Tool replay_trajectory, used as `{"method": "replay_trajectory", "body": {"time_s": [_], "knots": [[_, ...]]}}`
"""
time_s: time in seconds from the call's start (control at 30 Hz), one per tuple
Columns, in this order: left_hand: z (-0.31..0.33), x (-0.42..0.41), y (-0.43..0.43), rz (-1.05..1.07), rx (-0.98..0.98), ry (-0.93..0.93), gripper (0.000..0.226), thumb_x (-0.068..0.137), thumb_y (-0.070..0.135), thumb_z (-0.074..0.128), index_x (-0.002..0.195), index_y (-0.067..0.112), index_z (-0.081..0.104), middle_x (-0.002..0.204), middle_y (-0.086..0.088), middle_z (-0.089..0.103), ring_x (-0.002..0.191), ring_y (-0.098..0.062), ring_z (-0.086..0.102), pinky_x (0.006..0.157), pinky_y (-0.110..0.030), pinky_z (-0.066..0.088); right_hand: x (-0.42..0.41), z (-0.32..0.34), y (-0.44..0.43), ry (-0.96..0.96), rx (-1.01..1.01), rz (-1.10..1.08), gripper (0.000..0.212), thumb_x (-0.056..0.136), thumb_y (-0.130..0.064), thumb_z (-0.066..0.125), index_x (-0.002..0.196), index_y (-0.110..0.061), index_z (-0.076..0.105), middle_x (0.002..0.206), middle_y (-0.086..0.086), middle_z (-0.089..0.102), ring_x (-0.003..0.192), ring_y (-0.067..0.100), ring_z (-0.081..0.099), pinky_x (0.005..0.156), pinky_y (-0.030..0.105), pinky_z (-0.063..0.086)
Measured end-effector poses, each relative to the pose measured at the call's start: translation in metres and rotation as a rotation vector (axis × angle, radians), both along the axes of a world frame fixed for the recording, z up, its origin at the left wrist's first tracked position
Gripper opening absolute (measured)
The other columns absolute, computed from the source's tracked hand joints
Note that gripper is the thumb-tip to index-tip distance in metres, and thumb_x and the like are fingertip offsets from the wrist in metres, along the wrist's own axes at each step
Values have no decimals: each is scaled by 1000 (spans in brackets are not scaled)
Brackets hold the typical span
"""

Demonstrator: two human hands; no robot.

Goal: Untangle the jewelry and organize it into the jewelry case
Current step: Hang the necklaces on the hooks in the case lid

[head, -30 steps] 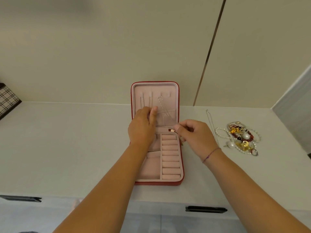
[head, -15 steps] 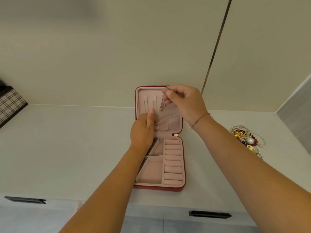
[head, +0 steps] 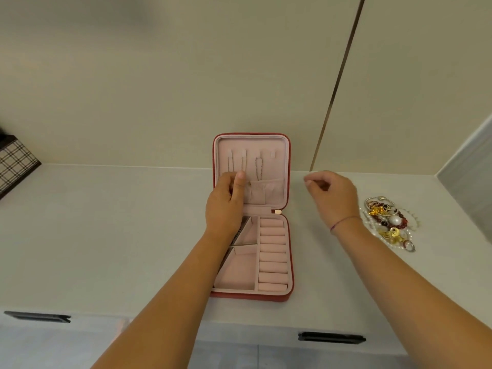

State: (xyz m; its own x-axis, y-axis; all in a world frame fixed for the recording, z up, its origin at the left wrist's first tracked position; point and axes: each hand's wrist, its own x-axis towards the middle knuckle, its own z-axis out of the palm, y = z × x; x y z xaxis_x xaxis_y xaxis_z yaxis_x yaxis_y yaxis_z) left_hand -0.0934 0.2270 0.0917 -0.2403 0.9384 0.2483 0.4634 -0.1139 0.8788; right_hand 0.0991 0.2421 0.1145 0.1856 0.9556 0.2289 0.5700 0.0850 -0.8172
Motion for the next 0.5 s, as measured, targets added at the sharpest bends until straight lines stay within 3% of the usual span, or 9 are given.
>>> {"method": "replay_trajectory", "body": {"time_s": [0.17,0.3,0.5], "knots": [[-6,-1,2,11,-14,-7,16,98,41,45,99,27,53,87,8,60,79,-5,56,67,-16,45,62,-20,40,-152,-205,-189,6,85,-20,66,87,-18,71,95,5,70,89,22,62,80,29,47],[-5,0,2,-4,-19,-13,14,98,39,45,98,28,53,88,10,60,80,-4,56,68,-13,45,77,-28,60,-286,-320,-229,10,84,-26,68,76,-24,63,94,4,70,92,28,61,87,41,49],[-4,-1,1,-5,-6,-12,19,98,38,43,100,24,54,86,14,58,80,-1,55,63,-6,43,77,-34,81,-430,-398,-248,17,86,-33,65,76,-20,67,91,6,69,88,29,57,87,36,36]]}}
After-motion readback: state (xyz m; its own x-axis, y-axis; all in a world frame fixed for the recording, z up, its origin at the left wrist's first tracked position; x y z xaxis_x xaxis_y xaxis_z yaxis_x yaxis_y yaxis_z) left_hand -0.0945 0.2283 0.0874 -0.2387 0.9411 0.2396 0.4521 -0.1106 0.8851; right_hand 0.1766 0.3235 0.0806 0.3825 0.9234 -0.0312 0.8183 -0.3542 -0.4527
